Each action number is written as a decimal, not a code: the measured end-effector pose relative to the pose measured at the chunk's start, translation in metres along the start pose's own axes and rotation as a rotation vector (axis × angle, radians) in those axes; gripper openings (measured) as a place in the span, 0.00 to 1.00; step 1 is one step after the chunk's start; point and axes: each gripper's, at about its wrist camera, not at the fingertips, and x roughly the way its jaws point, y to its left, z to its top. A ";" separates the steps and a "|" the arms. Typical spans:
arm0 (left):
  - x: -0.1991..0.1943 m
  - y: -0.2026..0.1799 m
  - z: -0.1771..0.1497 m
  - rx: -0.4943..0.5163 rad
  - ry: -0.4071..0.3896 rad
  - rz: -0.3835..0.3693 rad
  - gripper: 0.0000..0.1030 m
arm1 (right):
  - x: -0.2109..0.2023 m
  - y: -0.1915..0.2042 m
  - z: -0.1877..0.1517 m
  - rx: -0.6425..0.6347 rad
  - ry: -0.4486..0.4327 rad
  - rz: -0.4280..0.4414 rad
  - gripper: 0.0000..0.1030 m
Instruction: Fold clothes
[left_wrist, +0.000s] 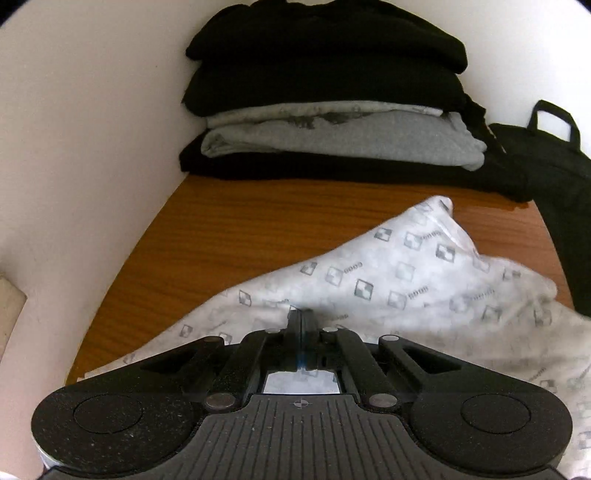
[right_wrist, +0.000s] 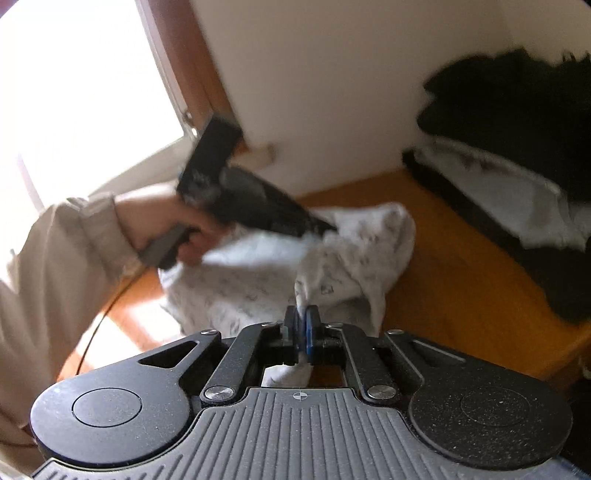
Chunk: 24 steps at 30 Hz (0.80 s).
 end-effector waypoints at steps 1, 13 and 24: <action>0.001 -0.001 0.000 -0.001 0.000 0.003 0.00 | 0.003 -0.002 -0.004 -0.001 0.016 -0.004 0.05; -0.032 -0.004 -0.020 -0.047 -0.089 0.003 0.09 | 0.025 -0.019 0.023 -0.022 -0.098 -0.120 0.39; -0.061 -0.045 -0.048 -0.028 -0.122 -0.053 0.09 | 0.100 -0.059 0.056 0.011 -0.063 -0.243 0.13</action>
